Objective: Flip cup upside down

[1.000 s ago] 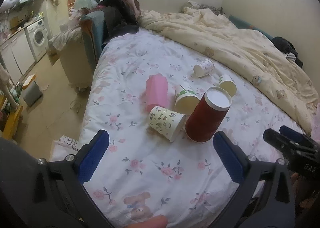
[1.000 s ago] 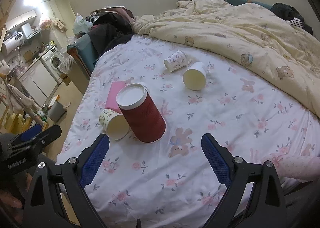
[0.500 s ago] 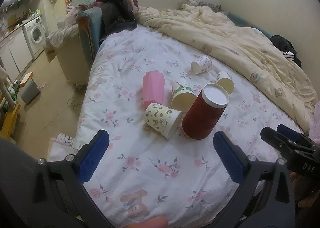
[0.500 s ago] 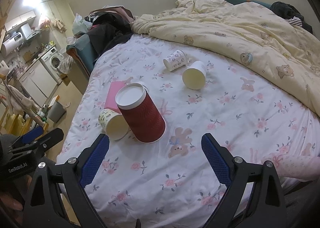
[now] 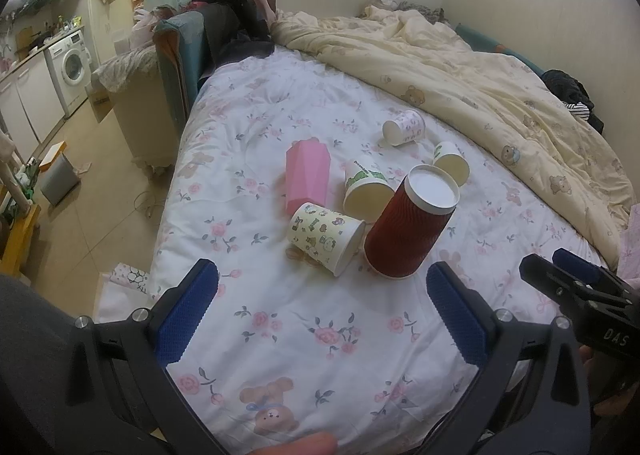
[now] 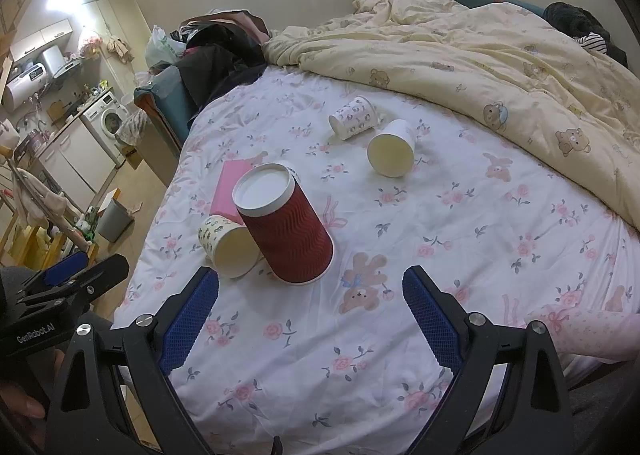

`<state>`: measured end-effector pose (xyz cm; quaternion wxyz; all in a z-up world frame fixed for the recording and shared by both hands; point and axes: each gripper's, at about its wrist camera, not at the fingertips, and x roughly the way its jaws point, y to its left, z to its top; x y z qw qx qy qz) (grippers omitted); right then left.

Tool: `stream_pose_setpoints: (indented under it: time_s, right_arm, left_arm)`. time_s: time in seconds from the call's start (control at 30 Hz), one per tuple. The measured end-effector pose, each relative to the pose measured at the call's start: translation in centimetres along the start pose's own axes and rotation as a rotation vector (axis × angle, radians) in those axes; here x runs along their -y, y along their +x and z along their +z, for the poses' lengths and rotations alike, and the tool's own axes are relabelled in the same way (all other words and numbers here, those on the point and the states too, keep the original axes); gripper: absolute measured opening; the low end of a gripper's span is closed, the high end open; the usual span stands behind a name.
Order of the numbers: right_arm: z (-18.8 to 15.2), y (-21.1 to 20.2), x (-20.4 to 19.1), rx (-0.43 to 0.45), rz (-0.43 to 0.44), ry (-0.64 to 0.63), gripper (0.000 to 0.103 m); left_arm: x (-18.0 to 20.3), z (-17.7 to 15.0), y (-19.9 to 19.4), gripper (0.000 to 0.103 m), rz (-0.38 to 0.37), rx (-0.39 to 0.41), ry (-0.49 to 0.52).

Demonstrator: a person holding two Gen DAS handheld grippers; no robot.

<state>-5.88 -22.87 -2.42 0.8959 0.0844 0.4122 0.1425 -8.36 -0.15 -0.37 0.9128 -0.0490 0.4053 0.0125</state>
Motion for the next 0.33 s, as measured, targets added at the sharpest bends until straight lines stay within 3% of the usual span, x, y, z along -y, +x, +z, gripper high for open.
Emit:
stream_pose_setpoints:
  time_s: [0.33]
  right_arm:
    - [-0.47,0.61,-0.55,-0.015,0.017,-0.008,0.096]
  left_arm:
    - [-0.07,-0.17,0.13,0.103,0.003,-0.001,-0.004]
